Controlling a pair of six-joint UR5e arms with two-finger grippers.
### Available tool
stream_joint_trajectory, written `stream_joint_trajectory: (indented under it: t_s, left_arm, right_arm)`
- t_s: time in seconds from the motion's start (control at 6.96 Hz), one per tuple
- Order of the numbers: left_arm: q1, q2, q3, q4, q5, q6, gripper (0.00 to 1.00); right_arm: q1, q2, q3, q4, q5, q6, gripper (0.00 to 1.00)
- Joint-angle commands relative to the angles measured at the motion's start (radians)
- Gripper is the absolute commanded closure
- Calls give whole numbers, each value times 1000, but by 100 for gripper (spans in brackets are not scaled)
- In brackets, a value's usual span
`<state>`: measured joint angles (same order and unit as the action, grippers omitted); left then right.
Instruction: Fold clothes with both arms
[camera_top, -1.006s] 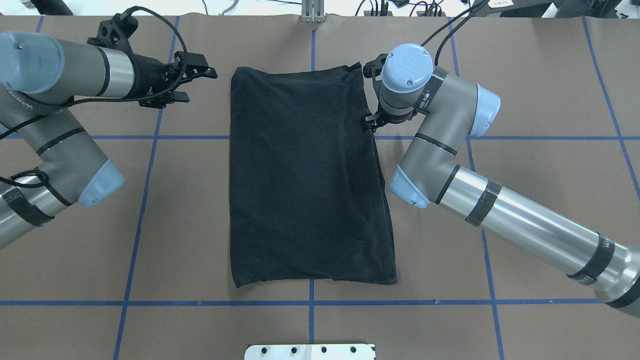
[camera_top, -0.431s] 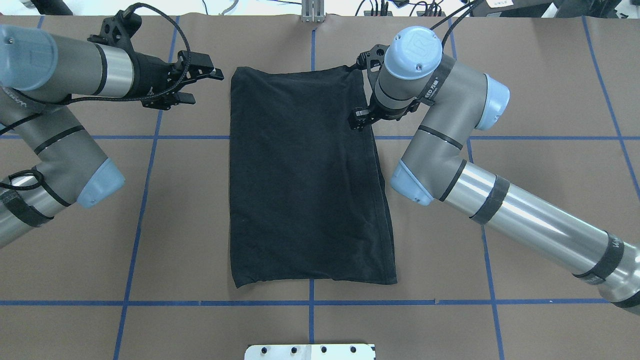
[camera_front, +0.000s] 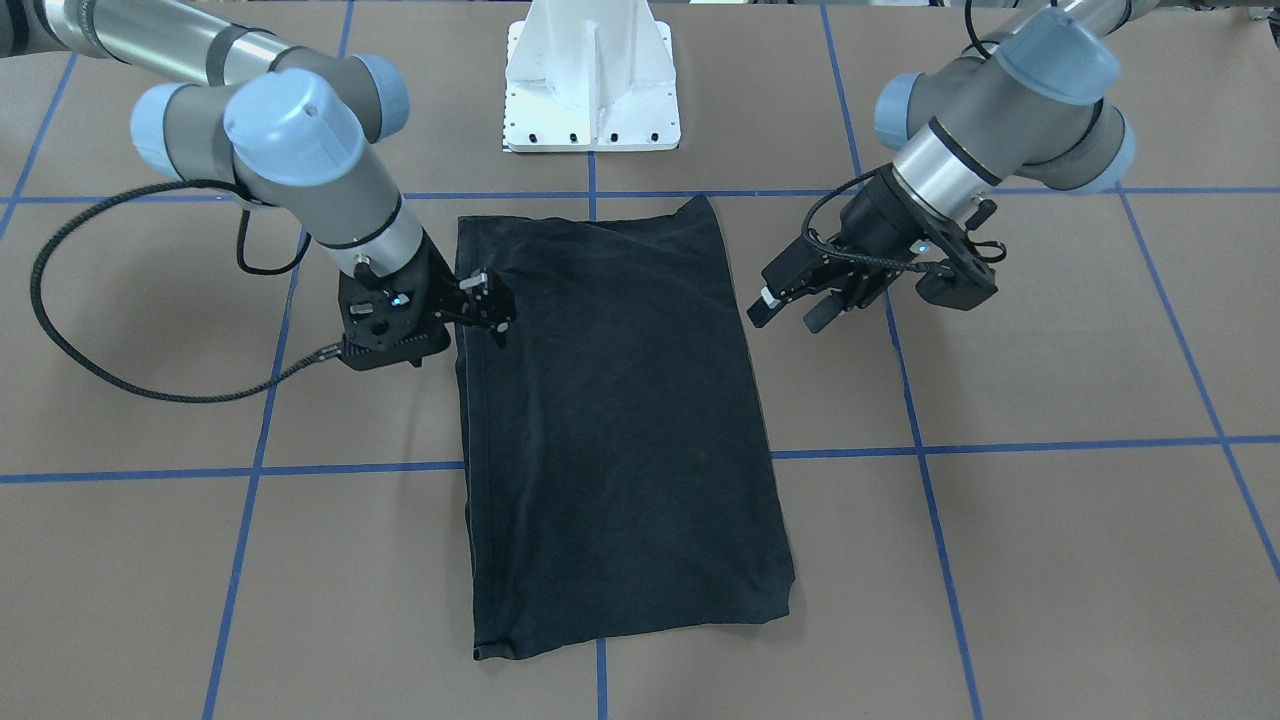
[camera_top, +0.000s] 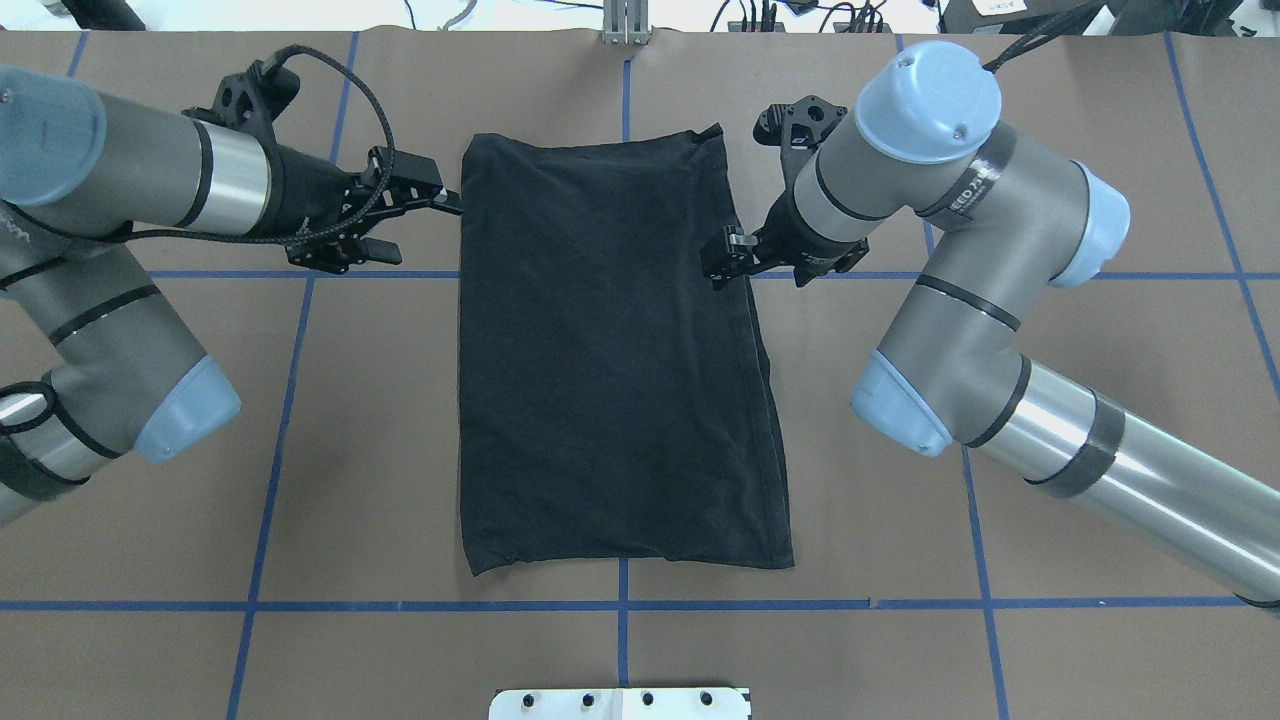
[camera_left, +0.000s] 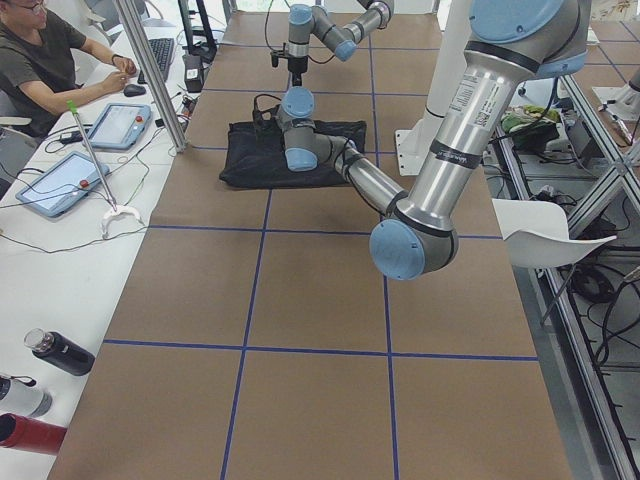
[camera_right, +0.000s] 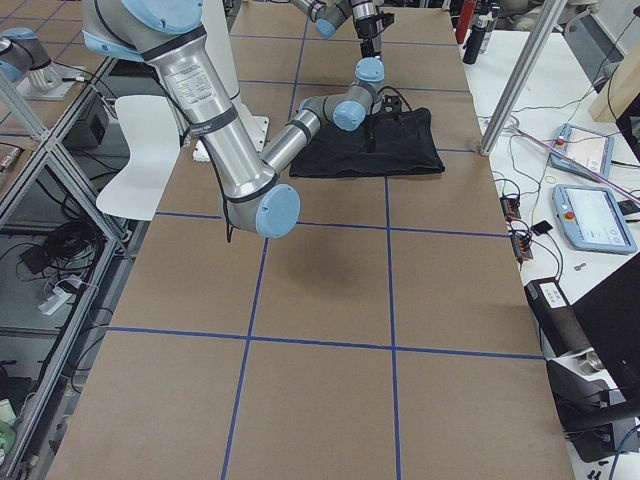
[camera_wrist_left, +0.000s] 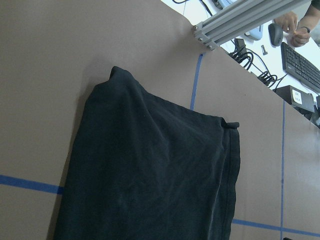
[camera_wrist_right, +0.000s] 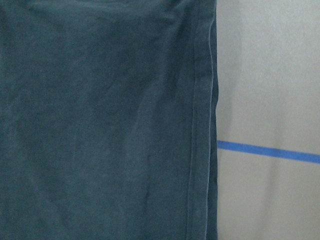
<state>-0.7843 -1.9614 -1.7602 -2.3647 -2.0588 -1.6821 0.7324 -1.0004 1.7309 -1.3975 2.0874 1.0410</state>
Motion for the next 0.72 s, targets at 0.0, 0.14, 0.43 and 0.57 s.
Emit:
stream_joint_trajectory:
  t_s: [0.0,0.14,0.43,0.57]
  left_arm:
    - [190,48,-47,-31,159,-140,0]
    - [273,118,-51,-115,220,-192,0]
    - [393,307,-111,-234,319,-231,0]
    - [434,343,-120,-234,351,-251,0]
  right_arm:
    - [-17,-61,122,2,29,138,0]
    - [-28,-110,174,38,33,166,0]
    - [-73,-208,164,325,33,336,0]
    - [-79,-218,170,351,36,364,0]
